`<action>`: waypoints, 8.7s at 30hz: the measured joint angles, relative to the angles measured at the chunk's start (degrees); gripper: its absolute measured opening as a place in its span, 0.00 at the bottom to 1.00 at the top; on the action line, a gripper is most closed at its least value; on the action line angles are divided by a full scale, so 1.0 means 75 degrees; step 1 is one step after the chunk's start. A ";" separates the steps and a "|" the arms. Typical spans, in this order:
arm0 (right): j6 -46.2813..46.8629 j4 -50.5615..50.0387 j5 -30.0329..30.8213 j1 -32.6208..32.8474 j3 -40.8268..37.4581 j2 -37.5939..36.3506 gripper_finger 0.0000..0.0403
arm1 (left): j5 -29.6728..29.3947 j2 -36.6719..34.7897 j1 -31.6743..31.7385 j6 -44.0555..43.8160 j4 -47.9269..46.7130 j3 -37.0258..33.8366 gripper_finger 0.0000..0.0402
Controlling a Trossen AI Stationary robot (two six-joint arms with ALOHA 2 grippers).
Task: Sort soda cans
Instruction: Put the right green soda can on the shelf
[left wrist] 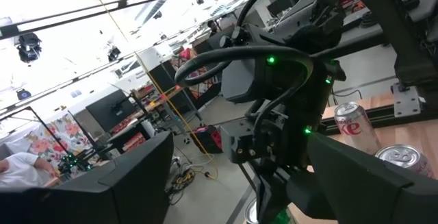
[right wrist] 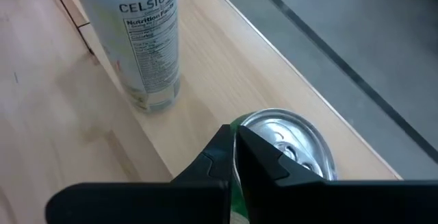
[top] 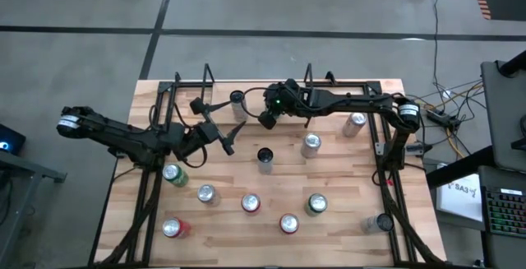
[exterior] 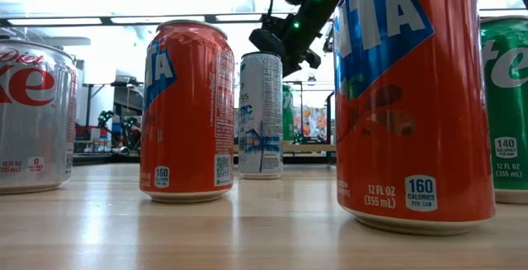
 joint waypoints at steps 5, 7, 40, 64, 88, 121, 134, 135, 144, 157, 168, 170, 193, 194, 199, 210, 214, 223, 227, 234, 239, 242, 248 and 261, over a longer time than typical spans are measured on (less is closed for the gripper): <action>-0.0128 0.0058 0.0053 -0.0003 0.0311 -0.0070 0.02 | 0.0000 0.0000 0.0000 0.0000 0.0000 -0.0003 0.80; -0.0141 0.0049 0.0159 -0.0020 0.0369 -0.0078 0.02 | 0.0000 0.0000 0.0001 0.0000 -0.0001 -0.0003 0.80; 0.0216 -0.1886 0.0370 0.0070 0.0845 -0.0427 0.02 | 0.0000 0.0000 0.0021 0.0003 -0.0009 -0.0006 0.80; 0.0217 -0.2207 -0.0986 -0.0393 0.0676 0.0225 0.02 | 0.0000 0.0026 0.0066 0.0000 -0.0003 -0.0006 0.80; 0.0062 -0.0601 -0.0911 -0.0522 0.0685 0.0709 0.02 | 0.0000 0.0026 0.0073 0.0000 -0.0020 -0.0006 0.80; -0.1086 -0.2750 -0.0972 -0.0558 0.0695 -0.0472 0.02 | 0.0882 0.0026 0.0089 -0.1226 -0.1324 0.0459 0.33; -0.2430 -0.1926 -0.1916 -0.0975 0.0397 -0.0472 0.02 | 0.1821 0.0029 -0.0015 -0.4715 -0.6687 0.2575 0.01; -0.2464 -0.1792 -0.2049 -0.1003 0.0348 -0.0472 0.02 | 0.1821 0.0029 -0.0015 -0.4770 -0.7037 0.2700 0.01; -0.2535 -0.0893 -0.2182 -0.1051 -0.0135 -0.0472 0.02 | 0.1802 0.0023 0.0257 -0.4855 -0.9037 0.3228 0.00; -0.2564 -0.0269 -0.2181 -0.1389 -0.0343 -0.0466 0.02 | 0.2332 0.0023 0.1216 -0.4254 -0.8854 0.2977 0.00; -0.2651 -0.0061 -0.2179 -0.1472 -0.0349 -0.0466 0.02 | 0.2897 0.0562 0.1795 -0.4205 -0.8290 0.2775 0.00; -0.2651 -0.0112 -0.2178 -0.1469 -0.0349 -0.0466 0.02 | 0.2898 0.0781 0.1795 -0.4207 -0.8191 0.2771 0.00; -0.2742 -0.0196 -0.2178 -0.1457 -0.0370 -0.0378 0.02 | 0.3495 0.1105 0.1378 -0.4639 -0.5062 0.1774 0.00; -0.2741 -0.0277 -0.2181 -0.1454 -0.0370 -0.0446 0.02 | 0.3498 0.1082 0.1311 -0.4639 -0.4898 0.1706 0.00; -0.2883 -0.0599 -0.2178 -0.1472 -0.0370 -0.0567 0.02 | 0.3493 0.1067 0.0996 -0.4563 -0.3955 0.1661 0.00; -0.3151 0.0041 -0.2176 -0.1497 -0.0367 -0.0307 0.02 | 0.3474 0.1070 0.0874 -0.4194 -0.3488 0.1661 0.00; -0.3147 0.0205 -0.2177 -0.1521 -0.0367 -0.0218 0.02 | 0.3474 0.1070 0.0874 -0.4199 -0.3491 0.1661 0.00; -0.3174 0.0562 -0.2180 -0.1625 -0.0367 -0.0147 0.02 | 0.3474 0.1070 0.0874 -0.4202 -0.3491 0.1661 0.00; -0.3195 0.0759 -0.2178 -0.1658 -0.0367 -0.0148 0.02 | 0.3474 0.1070 0.0874 -0.4205 -0.3491 0.1661 0.00; -0.3144 0.0273 -0.2186 -0.1632 -0.0364 -0.0203 0.02 | 0.3474 0.1070 0.0874 -0.4210 -0.3488 0.1661 0.00; -0.3147 0.0021 -0.2202 -0.1623 -0.0358 -0.0181 0.02 | 0.3474 0.1070 0.0874 -0.4196 -0.3488 0.1661 0.00; -0.3141 0.0204 -0.2180 -0.1645 -0.0358 -0.0089 0.02 | 0.3474 0.1070 0.0874 -0.4143 -0.3486 0.1661 0.00; -0.3083 0.0565 -0.2181 -0.1808 -0.0364 -0.0043 0.02 | 0.3474 0.1070 0.0874 -0.4114 -0.3485 0.1661 0.00; -0.3083 0.0890 -0.2181 -0.1959 -0.0370 -0.0035 0.02 | 0.3471 0.1070 0.0877 -0.4004 -0.3485 0.1661 0.00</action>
